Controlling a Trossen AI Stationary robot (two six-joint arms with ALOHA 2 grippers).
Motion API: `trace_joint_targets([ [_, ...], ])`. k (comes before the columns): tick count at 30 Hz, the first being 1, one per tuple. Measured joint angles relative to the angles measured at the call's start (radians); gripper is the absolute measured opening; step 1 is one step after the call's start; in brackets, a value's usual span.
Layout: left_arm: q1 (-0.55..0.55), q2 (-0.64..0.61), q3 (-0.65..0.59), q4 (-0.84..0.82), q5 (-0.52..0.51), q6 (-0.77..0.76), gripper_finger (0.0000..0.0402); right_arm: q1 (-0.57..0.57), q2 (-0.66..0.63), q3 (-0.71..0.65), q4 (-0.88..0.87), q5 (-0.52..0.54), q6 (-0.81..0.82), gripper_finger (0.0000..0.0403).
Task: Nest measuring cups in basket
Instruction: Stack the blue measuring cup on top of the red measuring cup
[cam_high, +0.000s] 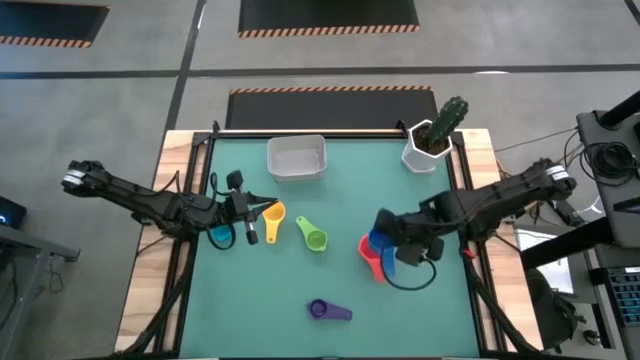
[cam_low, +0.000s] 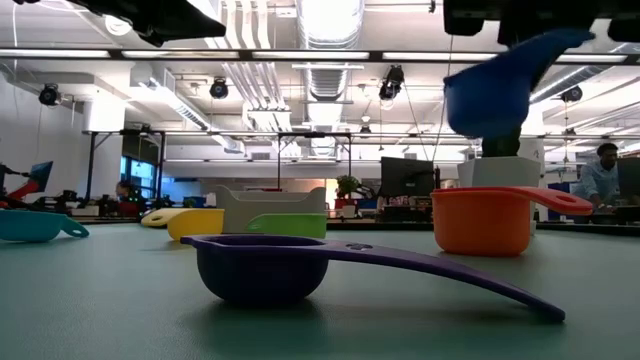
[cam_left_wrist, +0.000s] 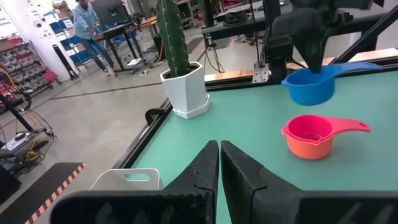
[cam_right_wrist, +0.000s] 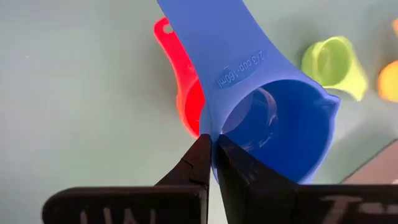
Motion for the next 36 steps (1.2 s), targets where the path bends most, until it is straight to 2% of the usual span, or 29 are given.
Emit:
trace_joint_targets([
  [5,0.0,0.0,0.0,0.012,0.0,0.0,0.0,0.048,0.018,-0.032,0.053,0.102,-0.002,0.0009],
  [12,0.0,0.0,0.0,0.017,0.0,0.0,0.0,0.074,0.029,-0.091,0.121,0.165,-0.004,0.0009],
  [36,0.0,0.0,0.0,0.021,0.0,0.0,0.0,0.082,0.029,-0.196,0.274,0.176,0.082,0.0009],
])
